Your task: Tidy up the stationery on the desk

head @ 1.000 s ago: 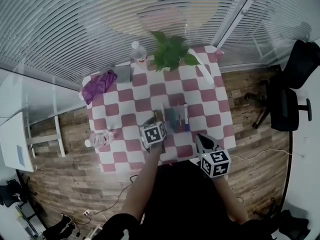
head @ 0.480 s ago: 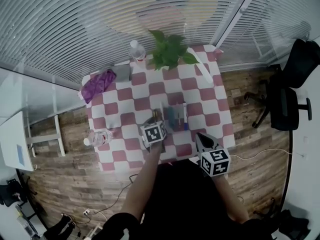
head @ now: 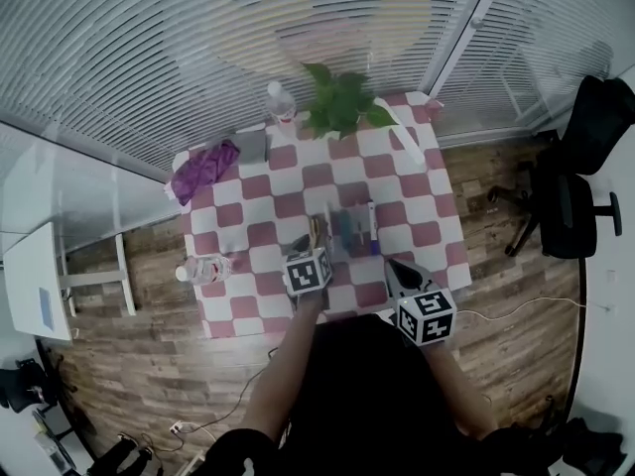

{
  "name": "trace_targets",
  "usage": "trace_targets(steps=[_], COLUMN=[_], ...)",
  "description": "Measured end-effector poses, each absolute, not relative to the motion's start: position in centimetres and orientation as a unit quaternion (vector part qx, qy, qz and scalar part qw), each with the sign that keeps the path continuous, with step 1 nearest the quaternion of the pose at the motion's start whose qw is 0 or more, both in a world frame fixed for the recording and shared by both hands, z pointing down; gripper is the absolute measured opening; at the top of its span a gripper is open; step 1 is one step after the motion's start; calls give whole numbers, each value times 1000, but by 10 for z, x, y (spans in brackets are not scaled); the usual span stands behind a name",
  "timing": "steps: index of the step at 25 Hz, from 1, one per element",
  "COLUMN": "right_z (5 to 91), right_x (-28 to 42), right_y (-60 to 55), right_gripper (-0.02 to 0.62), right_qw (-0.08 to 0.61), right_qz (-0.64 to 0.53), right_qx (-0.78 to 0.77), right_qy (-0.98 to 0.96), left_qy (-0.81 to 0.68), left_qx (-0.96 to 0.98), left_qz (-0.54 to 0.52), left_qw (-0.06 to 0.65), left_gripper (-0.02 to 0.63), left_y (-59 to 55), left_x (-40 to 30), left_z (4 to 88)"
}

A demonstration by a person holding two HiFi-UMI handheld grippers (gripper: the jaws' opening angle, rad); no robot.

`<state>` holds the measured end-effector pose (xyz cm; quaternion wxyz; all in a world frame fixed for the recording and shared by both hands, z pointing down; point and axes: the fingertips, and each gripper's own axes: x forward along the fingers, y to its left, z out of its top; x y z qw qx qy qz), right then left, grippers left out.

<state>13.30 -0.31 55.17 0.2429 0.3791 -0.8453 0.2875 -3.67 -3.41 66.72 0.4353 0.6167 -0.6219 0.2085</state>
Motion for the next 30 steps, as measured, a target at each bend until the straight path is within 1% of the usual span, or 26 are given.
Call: trace_targets(steps=[4,6,15,19,24,30], right_z=[541,536,513,503,475,414], right_x=[124,120,108,105,104,119], right_y=[7,18,97,137,168,187], right_gripper=[21,21,21,21,21,21], right_qw=[231,225,208,196,147,94], right_qz=[279,279,261,244,220,172], right_qx=[379,380,392,396,397,364], right_qy=[-851,-853,-857,-863,-879,-910], left_qy=[-620,-617,-593,-574,-554,-535], left_qx=[640,652,706,737,771,808], left_qz=[193,183,162,149,109,70], left_qw=[410,401,351,324,295,237], left_gripper=[118,89,46,40,38,38], left_y=[-20,-7,77,124,173,211], left_x=[-36,-34,-27,-20,-22,-35], left_z=[637,621,557,529,487,429])
